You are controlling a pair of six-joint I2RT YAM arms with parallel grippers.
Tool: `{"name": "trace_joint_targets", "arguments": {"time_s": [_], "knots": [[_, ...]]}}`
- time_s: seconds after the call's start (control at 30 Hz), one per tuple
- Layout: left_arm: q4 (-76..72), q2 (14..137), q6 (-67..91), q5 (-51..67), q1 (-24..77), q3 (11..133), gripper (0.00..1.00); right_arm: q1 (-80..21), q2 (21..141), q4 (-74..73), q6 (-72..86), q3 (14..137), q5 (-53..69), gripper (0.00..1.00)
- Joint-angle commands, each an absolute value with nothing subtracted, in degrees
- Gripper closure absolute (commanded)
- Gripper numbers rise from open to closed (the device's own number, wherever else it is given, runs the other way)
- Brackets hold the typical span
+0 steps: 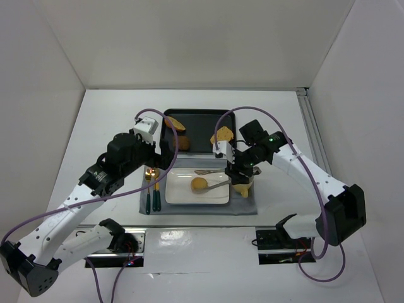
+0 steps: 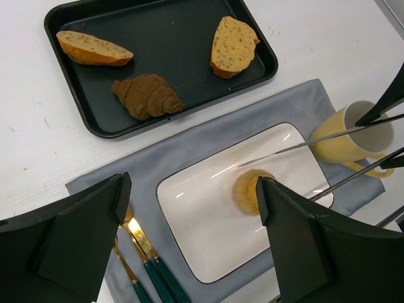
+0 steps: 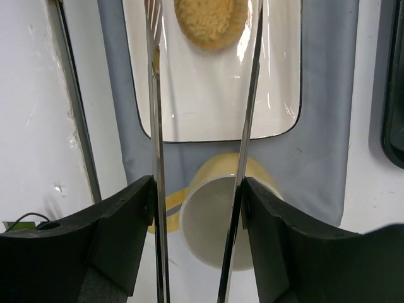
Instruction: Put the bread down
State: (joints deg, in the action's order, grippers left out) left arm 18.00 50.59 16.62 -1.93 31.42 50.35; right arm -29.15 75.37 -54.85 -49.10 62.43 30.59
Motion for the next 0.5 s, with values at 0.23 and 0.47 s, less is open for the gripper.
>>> {"name": "trace_joint_targets", "arguments": {"time_s": [0.23,0.47], "knots": [[16.35,50.01,15.91,-2.81,31.20,50.45,0.00,-30.06,71.73,-52.73,-48.34,66.88,30.94,0.34],[16.35,50.01,15.91,-3.95,31.20,50.45,0.00,-30.06,72.42,-48.10,-46.58,71.54,30.24,0.36]]}}
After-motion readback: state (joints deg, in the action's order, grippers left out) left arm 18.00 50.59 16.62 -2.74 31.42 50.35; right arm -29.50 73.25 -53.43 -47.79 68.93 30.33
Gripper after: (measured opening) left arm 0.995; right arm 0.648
